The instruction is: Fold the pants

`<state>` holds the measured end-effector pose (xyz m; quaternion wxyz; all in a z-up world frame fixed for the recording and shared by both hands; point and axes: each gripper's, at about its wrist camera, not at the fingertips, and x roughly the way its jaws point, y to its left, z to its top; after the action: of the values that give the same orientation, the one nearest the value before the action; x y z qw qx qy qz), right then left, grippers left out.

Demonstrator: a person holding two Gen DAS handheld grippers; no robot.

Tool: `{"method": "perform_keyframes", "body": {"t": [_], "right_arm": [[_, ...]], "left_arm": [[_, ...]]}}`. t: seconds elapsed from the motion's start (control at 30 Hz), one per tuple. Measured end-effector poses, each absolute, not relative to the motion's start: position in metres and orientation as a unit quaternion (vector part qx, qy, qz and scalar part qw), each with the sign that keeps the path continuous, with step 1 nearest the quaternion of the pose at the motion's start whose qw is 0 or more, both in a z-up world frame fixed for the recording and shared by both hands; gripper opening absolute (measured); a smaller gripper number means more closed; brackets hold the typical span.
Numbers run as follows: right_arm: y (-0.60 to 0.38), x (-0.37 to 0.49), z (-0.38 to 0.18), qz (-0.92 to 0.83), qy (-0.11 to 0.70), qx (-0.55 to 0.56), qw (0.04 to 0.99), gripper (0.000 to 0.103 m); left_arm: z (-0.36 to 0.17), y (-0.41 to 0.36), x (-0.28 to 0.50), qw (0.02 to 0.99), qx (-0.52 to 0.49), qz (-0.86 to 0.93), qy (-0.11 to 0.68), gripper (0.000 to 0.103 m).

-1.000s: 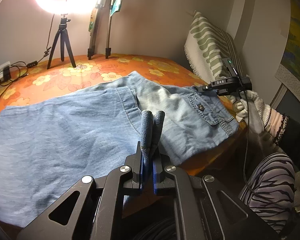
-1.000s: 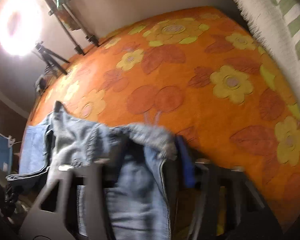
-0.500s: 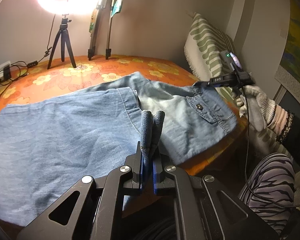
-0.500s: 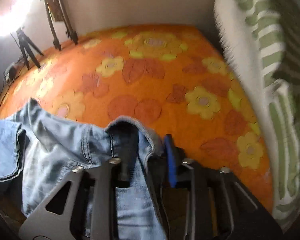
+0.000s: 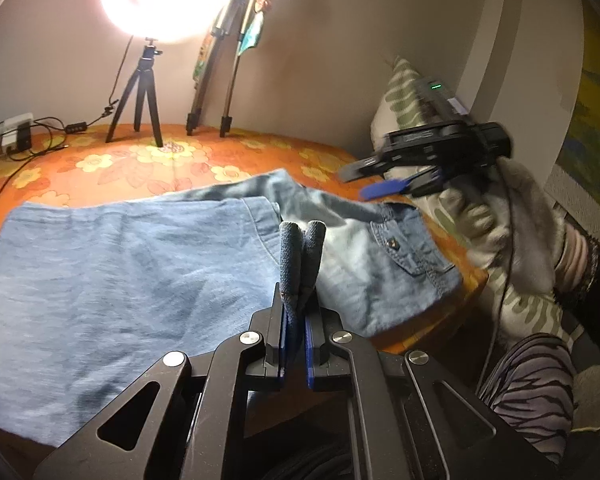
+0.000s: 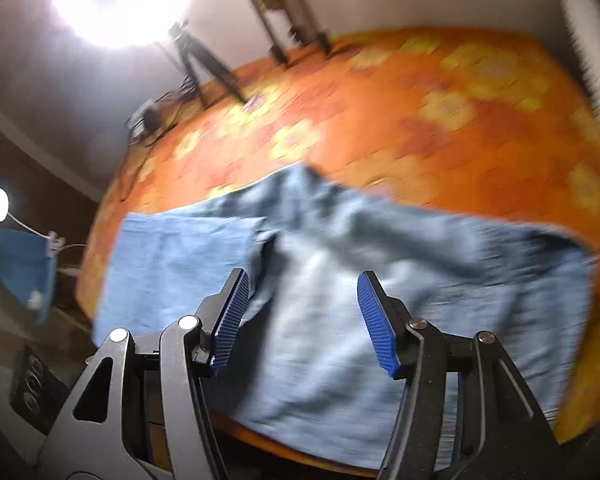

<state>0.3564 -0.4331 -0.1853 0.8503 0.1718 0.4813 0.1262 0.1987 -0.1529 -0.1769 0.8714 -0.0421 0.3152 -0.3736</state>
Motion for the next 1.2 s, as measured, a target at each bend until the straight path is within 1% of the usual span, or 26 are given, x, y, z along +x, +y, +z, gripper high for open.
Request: {"method": "perform_keyframes", "body": {"t": [0.1, 0.3, 0.5, 0.53, 0.57, 0.6, 0.67, 0.7, 0.8, 1.03, 1.2], "right_arm": [[-0.411, 0.370, -0.205, 0.136, 0.504, 0.200, 0.829, 0.059], [-0.392, 0.389, -0.243, 0.147, 0.525, 0.301, 0.782, 0.059], [-0.378, 0.401, -0.251, 0.160, 0.522, 0.336, 0.767, 0.058], [-0.373, 0.403, -0.251, 0.157, 0.521, 0.333, 0.770, 0.054], [-0.371, 0.404, -0.250, 0.152, 0.520, 0.327, 0.774, 0.044], [-0.368, 0.406, -0.248, 0.150, 0.519, 0.318, 0.779, 0.029], [-0.361, 0.410, -0.244, 0.147, 0.518, 0.295, 0.789, 0.012], [-0.359, 0.410, -0.239, 0.146, 0.513, 0.283, 0.797, 0.010], [-0.358, 0.410, -0.224, 0.151, 0.496, 0.257, 0.815, 0.008], [-0.352, 0.413, -0.178, 0.162, 0.465, 0.189, 0.850, 0.008], [-0.356, 0.413, -0.161, 0.161, 0.450, 0.173, 0.861, 0.007]], "left_arm": [[-0.174, -0.150, 0.198, 0.873, -0.048, -0.374, 0.308, 0.005], [-0.170, -0.141, 0.198, 0.875, -0.063, -0.373, 0.301, 0.005], [-0.168, -0.137, 0.196, 0.875, -0.062, -0.376, 0.298, 0.005], [-0.168, -0.137, 0.196, 0.875, -0.061, -0.377, 0.298, 0.005], [-0.168, -0.137, 0.196, 0.875, -0.059, -0.377, 0.299, 0.005], [-0.169, -0.138, 0.195, 0.874, -0.056, -0.378, 0.299, 0.005], [-0.169, -0.141, 0.194, 0.873, -0.046, -0.380, 0.301, 0.005], [-0.170, -0.143, 0.194, 0.872, -0.041, -0.381, 0.303, 0.005], [-0.171, -0.150, 0.191, 0.870, -0.026, -0.388, 0.304, 0.005], [-0.170, -0.173, 0.190, 0.866, -0.007, -0.401, 0.300, 0.005], [-0.167, -0.189, 0.191, 0.861, 0.005, -0.412, 0.298, 0.005]]}}
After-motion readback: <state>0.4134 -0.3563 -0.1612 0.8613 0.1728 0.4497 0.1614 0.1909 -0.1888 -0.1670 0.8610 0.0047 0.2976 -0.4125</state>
